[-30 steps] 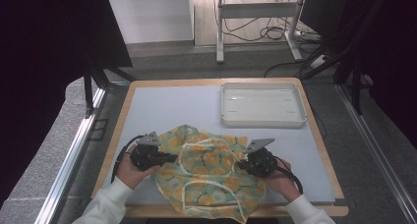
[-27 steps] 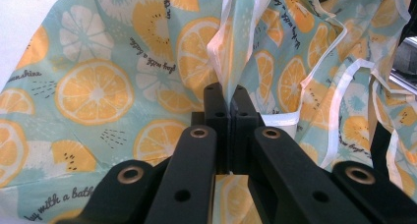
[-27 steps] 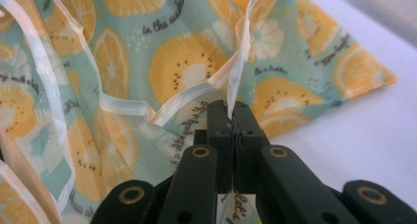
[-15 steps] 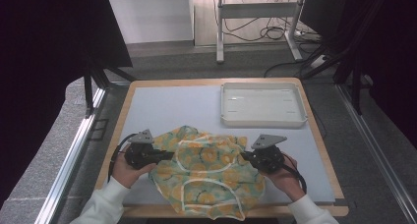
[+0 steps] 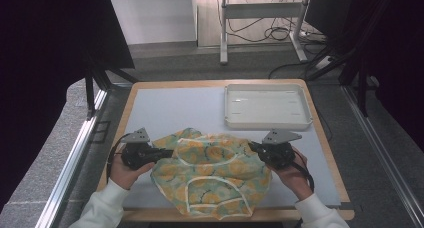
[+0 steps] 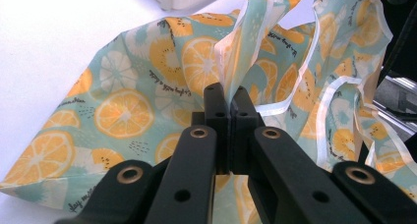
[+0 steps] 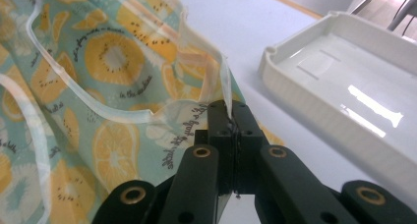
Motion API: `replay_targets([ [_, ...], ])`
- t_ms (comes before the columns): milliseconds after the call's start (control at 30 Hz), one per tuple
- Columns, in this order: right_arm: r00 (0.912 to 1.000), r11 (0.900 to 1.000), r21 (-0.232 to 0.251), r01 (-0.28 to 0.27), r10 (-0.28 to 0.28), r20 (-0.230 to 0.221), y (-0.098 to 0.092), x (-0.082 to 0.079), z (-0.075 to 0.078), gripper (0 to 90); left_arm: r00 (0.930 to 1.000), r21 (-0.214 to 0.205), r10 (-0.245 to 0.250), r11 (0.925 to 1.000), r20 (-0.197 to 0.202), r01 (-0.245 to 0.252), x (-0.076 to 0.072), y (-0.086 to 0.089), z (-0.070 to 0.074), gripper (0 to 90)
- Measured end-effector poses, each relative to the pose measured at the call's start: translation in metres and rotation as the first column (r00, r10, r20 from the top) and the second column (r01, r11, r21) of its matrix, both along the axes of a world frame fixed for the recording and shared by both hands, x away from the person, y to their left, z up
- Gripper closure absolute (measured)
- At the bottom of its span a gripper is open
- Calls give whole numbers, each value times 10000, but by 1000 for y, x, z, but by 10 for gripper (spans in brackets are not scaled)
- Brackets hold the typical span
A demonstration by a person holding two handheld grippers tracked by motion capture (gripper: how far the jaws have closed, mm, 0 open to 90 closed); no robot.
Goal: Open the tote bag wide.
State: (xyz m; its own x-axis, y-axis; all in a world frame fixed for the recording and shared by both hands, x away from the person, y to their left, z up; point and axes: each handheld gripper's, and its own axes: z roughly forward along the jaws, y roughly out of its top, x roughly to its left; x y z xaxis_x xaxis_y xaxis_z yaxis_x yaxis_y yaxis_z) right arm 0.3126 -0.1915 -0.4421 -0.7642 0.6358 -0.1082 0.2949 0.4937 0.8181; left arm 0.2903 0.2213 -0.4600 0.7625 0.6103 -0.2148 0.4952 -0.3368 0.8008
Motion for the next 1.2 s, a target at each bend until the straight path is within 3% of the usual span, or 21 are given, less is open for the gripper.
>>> replay_targets([
  [167,9994,9999,63,141,-143,314,2,6,9,881,9998,-61,139,9999,120,-138,3,4,5,900],
  [367,9974,9994,167,311,-321,642,5,17,18,881,9993,-431,339,9985,178,-331,5,12,12,900],
  [633,9895,9984,61,569,-572,1330,13,31,25,881,9973,-589,639,9964,351,-618,9,17,18,900],
  [1000,9844,9936,-136,1121,-1092,1379,17,56,21,881,9925,-704,1189,9907,275,-1168,29,15,14,900],
  [1200,9788,9893,-405,1403,-1324,1561,22,68,15,881,9881,-571,1469,9879,452,-1443,38,12,14,900],
])
